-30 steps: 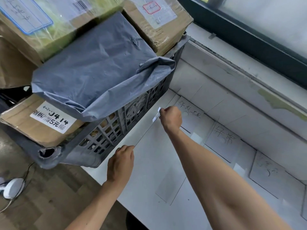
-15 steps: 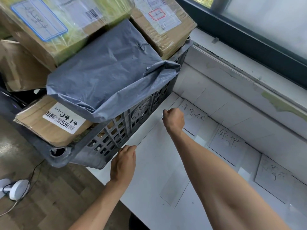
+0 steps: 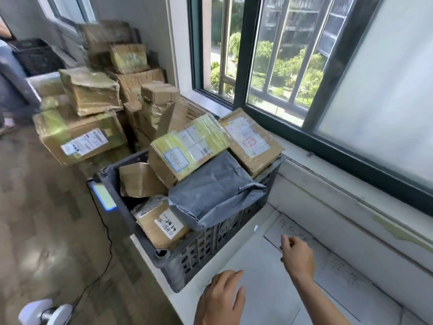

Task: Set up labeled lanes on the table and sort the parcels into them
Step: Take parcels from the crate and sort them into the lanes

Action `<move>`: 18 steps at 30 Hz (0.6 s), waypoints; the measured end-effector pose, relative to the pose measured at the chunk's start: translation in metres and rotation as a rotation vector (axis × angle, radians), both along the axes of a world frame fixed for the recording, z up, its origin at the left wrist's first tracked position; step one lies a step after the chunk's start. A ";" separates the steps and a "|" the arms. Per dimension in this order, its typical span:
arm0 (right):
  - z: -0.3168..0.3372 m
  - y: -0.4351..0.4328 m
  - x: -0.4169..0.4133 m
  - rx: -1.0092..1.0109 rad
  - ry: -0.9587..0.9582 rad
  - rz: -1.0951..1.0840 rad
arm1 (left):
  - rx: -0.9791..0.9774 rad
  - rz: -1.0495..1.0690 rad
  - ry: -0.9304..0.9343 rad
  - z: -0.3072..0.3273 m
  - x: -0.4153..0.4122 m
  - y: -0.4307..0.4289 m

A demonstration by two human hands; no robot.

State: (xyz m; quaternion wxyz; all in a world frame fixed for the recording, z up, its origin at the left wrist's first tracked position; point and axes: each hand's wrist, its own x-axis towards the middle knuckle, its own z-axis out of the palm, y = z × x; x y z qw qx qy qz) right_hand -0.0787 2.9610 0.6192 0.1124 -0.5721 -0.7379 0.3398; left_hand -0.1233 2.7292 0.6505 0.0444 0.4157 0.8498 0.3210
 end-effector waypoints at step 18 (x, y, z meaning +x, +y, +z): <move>0.280 -0.082 -0.065 0.147 0.380 0.397 | -0.068 0.297 0.286 0.249 -0.130 -0.064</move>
